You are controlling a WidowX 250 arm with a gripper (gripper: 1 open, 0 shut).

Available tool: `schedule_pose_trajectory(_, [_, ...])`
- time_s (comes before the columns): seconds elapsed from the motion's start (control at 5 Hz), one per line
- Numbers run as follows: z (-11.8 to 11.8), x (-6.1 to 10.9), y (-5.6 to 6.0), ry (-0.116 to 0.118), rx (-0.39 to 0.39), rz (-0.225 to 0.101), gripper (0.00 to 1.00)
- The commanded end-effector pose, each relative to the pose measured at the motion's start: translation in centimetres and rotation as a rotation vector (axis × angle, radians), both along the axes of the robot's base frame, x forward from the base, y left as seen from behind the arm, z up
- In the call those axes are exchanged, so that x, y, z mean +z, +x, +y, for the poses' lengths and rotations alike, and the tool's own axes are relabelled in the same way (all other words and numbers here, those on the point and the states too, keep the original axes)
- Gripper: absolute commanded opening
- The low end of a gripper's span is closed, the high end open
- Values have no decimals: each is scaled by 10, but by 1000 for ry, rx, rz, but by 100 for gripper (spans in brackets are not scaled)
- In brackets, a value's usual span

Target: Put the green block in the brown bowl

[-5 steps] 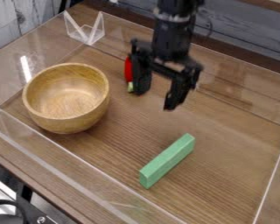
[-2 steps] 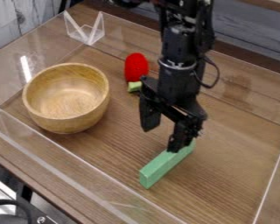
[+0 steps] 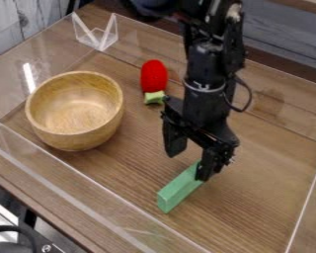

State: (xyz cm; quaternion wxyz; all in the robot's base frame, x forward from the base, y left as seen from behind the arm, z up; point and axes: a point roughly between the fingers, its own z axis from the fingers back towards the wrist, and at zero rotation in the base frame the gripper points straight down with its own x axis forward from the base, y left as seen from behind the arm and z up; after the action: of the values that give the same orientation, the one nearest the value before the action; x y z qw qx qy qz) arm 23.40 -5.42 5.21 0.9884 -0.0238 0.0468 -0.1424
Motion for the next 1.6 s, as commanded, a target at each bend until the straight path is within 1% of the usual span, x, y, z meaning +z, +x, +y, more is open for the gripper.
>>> schedule_pose_trajectory(0.0, [-4, -4, 4, -8, 14, -35, 100])
schedule_pose_trajectory(0.2, [-6, -13, 5, -15, 13, -40, 100])
schedule_pose_trajectory(0.4, [-7, -19, 7, -28, 15, -50, 100])
schedule_pose_trajectory(0.8, [-8, -24, 10, -53, 29, -61, 100])
schedule_pose_trajectory(1.4, [-5, -26, 12, -82, 69, -63, 100])
